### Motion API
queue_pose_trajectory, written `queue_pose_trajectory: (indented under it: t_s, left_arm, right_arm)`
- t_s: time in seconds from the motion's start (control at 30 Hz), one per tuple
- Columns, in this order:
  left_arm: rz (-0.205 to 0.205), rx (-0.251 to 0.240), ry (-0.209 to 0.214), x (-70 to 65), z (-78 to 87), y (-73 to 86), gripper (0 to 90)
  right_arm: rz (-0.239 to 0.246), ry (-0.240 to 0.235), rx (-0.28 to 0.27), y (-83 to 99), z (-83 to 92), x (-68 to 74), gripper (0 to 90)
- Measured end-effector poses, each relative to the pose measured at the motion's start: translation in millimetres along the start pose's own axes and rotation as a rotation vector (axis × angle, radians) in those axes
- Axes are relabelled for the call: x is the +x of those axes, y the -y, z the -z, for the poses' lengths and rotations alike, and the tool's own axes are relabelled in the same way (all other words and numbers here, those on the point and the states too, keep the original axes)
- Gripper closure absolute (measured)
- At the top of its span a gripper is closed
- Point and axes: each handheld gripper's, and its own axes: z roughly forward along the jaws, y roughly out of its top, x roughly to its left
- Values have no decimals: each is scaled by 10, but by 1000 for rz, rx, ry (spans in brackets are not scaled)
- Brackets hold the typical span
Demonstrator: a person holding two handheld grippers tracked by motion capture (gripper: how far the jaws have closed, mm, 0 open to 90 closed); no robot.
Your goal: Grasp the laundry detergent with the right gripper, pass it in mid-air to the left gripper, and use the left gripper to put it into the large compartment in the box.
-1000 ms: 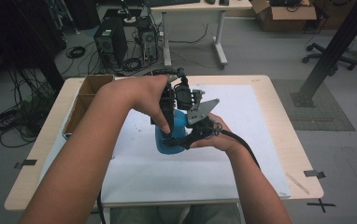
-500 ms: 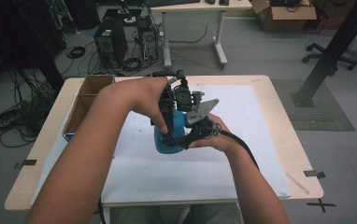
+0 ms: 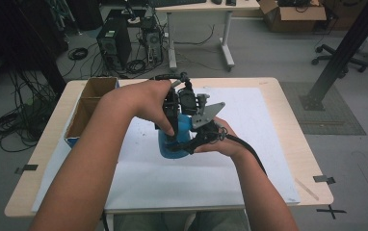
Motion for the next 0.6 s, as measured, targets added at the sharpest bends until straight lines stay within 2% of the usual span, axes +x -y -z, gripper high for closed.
queue_pose_trajectory:
  t_s: [0.23, 0.27, 0.3, 0.6]
  left_arm:
    - [4, 7, -10, 0, 1, -13, 302]
    - [1, 4, 11, 6, 8, -15, 328]
    - [-4, -1, 8, 3, 5, -21, 381]
    - [-2, 11, 13, 12, 21, -25, 389]
  right_arm:
    - [2, 10, -1, 2, -2, 1, 453]
    - [1, 11, 0, 1, -5, 3, 453]
    - [-4, 14, 1, 1, -7, 5, 453]
    - [-5, 15, -9, -2, -5, 4, 452]
